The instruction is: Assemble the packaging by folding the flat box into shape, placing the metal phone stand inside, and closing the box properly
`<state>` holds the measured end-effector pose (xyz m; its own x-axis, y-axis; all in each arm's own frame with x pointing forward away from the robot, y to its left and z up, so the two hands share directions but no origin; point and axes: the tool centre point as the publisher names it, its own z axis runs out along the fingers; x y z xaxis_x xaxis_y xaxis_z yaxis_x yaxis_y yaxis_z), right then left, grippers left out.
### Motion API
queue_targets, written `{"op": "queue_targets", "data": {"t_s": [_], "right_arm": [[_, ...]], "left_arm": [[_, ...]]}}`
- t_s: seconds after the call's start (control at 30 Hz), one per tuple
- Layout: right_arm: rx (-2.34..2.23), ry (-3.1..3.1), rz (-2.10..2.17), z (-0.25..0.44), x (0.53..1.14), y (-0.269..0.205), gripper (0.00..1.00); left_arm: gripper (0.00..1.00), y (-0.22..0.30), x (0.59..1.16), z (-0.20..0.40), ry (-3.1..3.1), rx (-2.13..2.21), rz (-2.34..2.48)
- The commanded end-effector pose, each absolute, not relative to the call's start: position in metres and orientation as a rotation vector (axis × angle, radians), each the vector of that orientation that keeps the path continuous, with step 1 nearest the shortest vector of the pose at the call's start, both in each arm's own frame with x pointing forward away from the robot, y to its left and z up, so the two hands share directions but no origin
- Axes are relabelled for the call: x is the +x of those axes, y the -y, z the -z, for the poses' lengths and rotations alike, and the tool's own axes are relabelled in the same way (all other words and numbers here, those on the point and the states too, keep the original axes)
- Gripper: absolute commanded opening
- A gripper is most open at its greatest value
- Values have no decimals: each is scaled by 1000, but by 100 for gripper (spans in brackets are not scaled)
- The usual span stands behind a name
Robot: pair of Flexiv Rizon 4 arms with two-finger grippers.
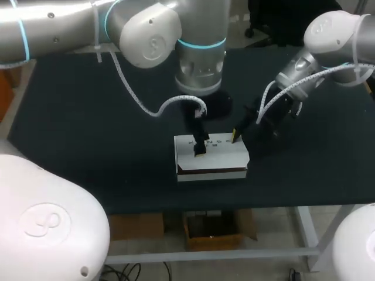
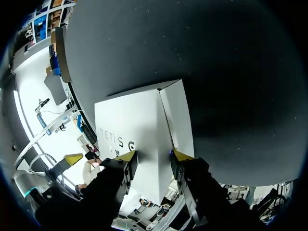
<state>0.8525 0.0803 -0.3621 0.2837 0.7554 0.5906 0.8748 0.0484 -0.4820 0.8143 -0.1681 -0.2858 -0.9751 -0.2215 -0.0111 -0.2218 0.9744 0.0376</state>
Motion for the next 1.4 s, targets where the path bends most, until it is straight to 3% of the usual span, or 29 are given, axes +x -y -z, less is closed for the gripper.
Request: {"op": "queue_targets", "data": {"t_s": [0.03,1.4], "right_arm": [[-1719,1493,178,363,854,-80,43],[-1719,1493,178,363,854,-80,39]], "left_arm": [[100,165,809,292,-3068,-300,-11],[100,166,812,314,-3006,-314,-20]]}}
